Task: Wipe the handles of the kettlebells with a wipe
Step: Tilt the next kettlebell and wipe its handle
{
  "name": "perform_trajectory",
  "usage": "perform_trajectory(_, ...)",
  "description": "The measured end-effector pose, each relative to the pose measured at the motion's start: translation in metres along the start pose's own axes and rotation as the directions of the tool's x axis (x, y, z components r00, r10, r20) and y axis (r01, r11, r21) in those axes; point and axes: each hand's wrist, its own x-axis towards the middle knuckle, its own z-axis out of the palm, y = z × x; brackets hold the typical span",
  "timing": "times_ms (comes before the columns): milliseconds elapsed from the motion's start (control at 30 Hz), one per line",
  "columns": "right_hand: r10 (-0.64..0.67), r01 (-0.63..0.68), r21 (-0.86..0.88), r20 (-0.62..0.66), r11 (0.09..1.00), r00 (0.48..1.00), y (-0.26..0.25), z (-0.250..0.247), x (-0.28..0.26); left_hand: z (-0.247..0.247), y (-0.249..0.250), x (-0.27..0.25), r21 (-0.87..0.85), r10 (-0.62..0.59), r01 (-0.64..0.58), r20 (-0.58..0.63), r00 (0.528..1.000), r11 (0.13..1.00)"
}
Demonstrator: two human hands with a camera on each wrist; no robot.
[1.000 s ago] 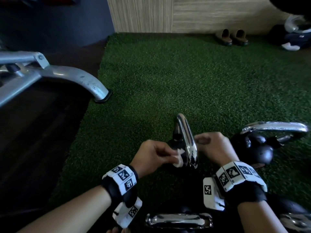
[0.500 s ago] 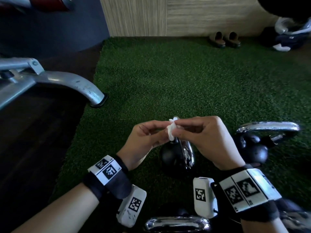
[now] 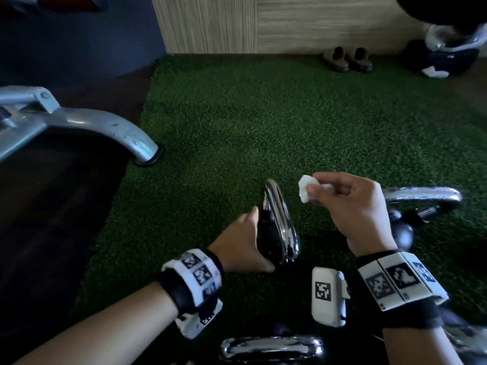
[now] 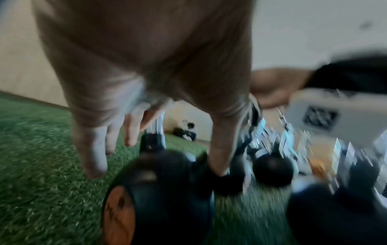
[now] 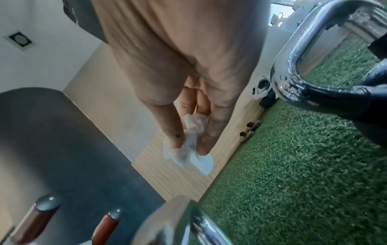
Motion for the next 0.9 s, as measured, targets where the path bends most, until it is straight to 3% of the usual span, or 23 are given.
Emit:
perform_trajectory(67, 0.0, -0.004, -0.149, -0.025, 0.989, 1.0, 0.008, 0.0, 0.004, 0.027, 0.003, 0.006, 0.121, 0.02, -0.03, 0.079, 0.997, 0.992)
perform_trajectory(100, 0.003, -0.008, -0.227, -0.024, 0.974, 1.0, 0.009, 0.001, 0.005, 0.041, 0.005, 0.011, 0.134, 0.012, -0.021, 0.064, 0.998, 0.991)
perform_trajectory(167, 0.017, -0.017, -0.316, -0.003, 0.949, 1.0, 0.013, 0.005, 0.009, 0.061, 0.009, 0.018, 0.089, -0.043, 0.049, -0.069, 0.997, 0.995)
perform_trajectory(233, 0.042, -0.032, -0.345, 0.023, 0.938, 0.999, 0.019, 0.01, 0.014, 0.074, 0.009, 0.024, 0.118, -0.018, 0.042, -0.2, 0.98, 0.992)
perform_trajectory(333, 0.094, -0.076, -0.351, 0.037, 0.933, 0.995, 0.033, 0.017, 0.021, 0.081, -0.004, 0.03, 0.17, 0.123, -0.083, -0.241, 0.963, 0.982)
perform_trajectory(400, 0.119, -0.099, -0.333, 0.04, 0.938, 0.992, 0.042, 0.022, 0.022, 0.067, -0.016, 0.027, -0.019, 0.195, -0.207, -0.262, 0.945, 0.978)
perform_trajectory(467, 0.129, -0.112, -0.297, 0.039, 0.948, 0.991, 0.05, 0.029, 0.02, 0.048, -0.028, 0.022, -0.174, 0.319, -0.369, -0.26, 0.912, 0.913)
perform_trajectory(567, 0.123, -0.1, -0.284, 0.065, 0.953, 0.99, 0.06, 0.042, 0.014, 0.031, -0.035, 0.018, -0.186, 0.441, -0.486, -0.239, 0.865, 0.854)
perform_trajectory(733, 0.112, -0.095, -0.249, 0.056, 0.964, 0.992, 0.069, 0.051, 0.012, 0.03, -0.034, 0.021, -0.103, 0.47, -0.497, -0.204, 0.859, 0.862)
perform_trajectory(833, 0.04, -0.045, -0.191, -0.035, 0.98, 0.999, 0.064, 0.055, 0.016, 0.024, -0.034, 0.018, -0.081, 0.447, -0.457, -0.11, 0.888, 0.886)
perform_trajectory(900, -0.006, -0.005, -0.148, -0.074, 0.989, 0.997, 0.06, 0.056, 0.017, 0.025, -0.033, 0.018, -0.068, 0.437, -0.448, -0.128, 0.89, 0.891)
